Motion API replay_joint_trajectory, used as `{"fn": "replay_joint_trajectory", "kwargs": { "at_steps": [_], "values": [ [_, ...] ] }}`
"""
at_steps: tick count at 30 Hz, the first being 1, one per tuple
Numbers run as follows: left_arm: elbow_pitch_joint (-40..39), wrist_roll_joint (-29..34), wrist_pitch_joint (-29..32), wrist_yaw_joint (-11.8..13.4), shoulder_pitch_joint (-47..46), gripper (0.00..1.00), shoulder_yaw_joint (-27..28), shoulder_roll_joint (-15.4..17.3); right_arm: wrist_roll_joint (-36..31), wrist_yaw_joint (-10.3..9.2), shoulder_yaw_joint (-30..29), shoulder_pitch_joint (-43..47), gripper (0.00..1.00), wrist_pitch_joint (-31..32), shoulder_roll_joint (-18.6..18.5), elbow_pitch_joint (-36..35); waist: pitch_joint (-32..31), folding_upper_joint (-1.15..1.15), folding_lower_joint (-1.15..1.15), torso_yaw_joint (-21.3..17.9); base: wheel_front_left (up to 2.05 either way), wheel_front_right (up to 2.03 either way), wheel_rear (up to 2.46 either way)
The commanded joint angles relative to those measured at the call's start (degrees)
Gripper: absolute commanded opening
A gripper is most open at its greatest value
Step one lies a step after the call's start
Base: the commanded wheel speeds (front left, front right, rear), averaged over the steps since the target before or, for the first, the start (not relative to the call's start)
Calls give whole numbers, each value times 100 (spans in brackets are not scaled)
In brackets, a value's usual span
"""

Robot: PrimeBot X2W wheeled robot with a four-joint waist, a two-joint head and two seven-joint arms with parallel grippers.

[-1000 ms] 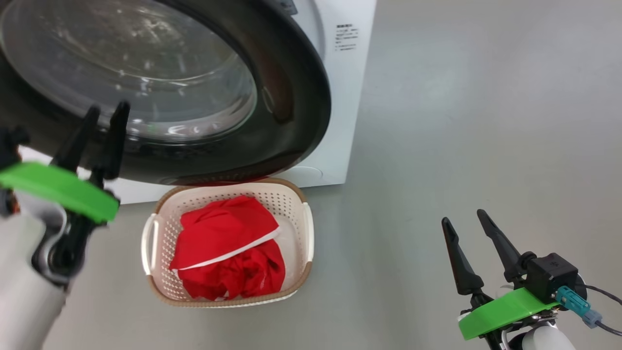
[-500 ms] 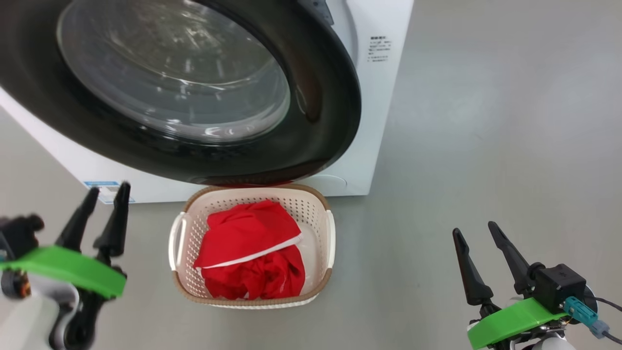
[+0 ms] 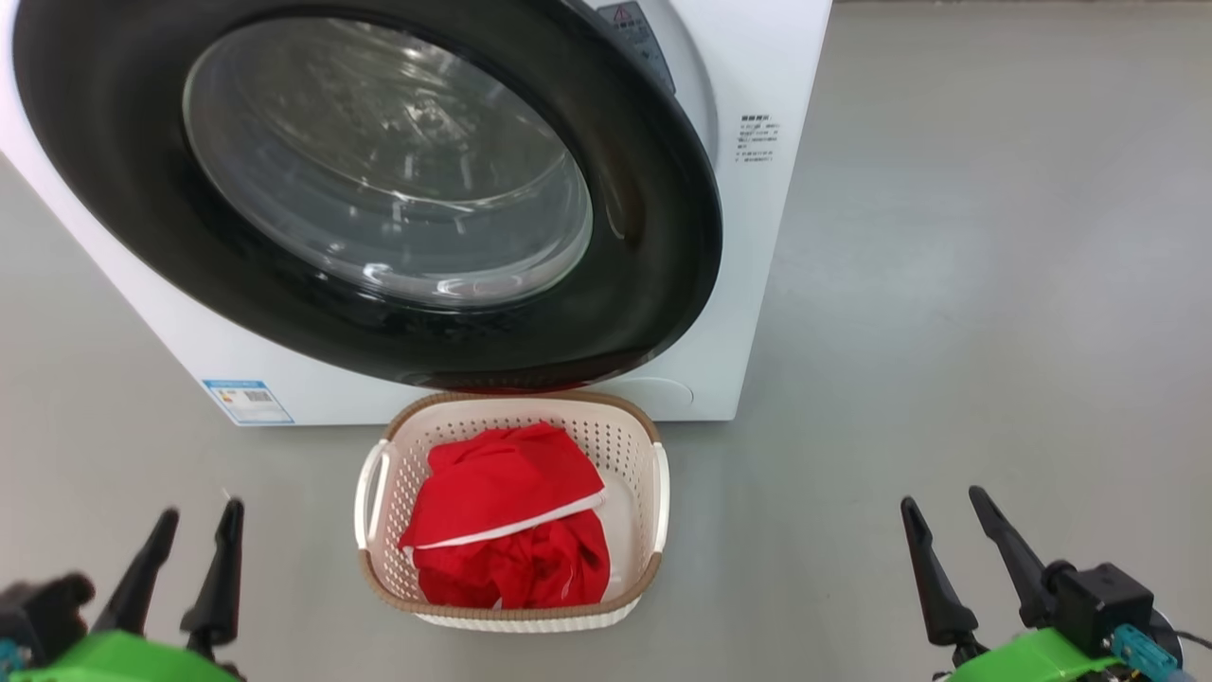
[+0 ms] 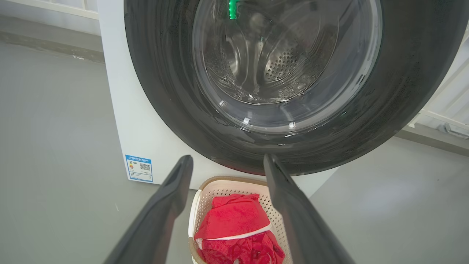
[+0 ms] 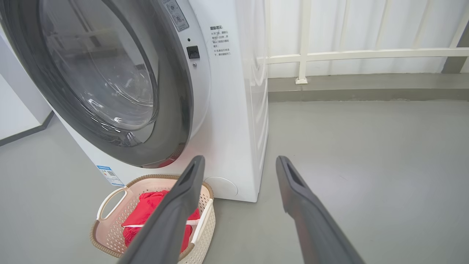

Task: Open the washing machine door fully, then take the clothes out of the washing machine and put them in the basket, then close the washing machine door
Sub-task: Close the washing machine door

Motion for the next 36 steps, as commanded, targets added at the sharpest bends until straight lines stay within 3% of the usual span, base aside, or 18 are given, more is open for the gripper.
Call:
{"fn": "replay_joint_trajectory", "kwargs": {
  "at_steps": [1, 18, 36],
  "values": [
    [-184, 153, -46, -31, 73, 100, 394, 109, 9, 36, 77, 38, 100, -36, -62, -127, -76, 0, 0, 13, 0, 0, 0],
    [-771, 1465, -46, -31, 1378, 100, 1500, -630, 65, 36, -182, 600, 100, -36, -135, -213, -516, 0, 0, -95, 0, 0, 0],
    [-1166, 2194, -46, -31, 1779, 100, 1981, -975, 43, 36, -277, 750, 100, -36, -114, -304, -529, 0, 0, -117, 0, 0, 0]
  ]
}}
